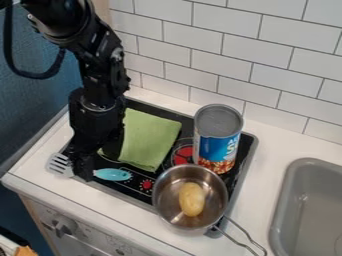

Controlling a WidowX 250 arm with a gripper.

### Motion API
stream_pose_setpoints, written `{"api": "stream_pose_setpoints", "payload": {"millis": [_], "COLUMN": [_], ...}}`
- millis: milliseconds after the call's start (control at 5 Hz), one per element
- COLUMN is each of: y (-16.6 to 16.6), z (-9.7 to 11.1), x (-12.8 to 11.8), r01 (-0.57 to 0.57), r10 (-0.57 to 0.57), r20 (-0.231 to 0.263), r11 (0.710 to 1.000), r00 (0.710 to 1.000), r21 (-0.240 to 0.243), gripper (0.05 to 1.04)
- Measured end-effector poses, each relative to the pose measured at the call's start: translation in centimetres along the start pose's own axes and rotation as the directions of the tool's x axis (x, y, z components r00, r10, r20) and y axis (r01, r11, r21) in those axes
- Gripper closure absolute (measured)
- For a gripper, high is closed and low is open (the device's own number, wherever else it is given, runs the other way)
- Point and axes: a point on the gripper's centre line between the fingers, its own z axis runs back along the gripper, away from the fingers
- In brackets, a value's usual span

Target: Placed the spatula on the green towel

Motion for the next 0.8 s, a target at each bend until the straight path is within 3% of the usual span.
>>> {"api": "stream_pose_setpoints", "payload": {"millis": [200, 800], "y": [-0.3, -0.4], "z": [-0.5, -2.5], "x": [0.2, -0.4], "r01": [-0.024, -0.081], "r10": [0.024, 0.081], "r20": [0.005, -0.016], "r11": [1.0, 0.996], "r00": [1.0, 0.997], "r21": [-0.019, 0.029], "gripper": [0.083, 0.083]}}
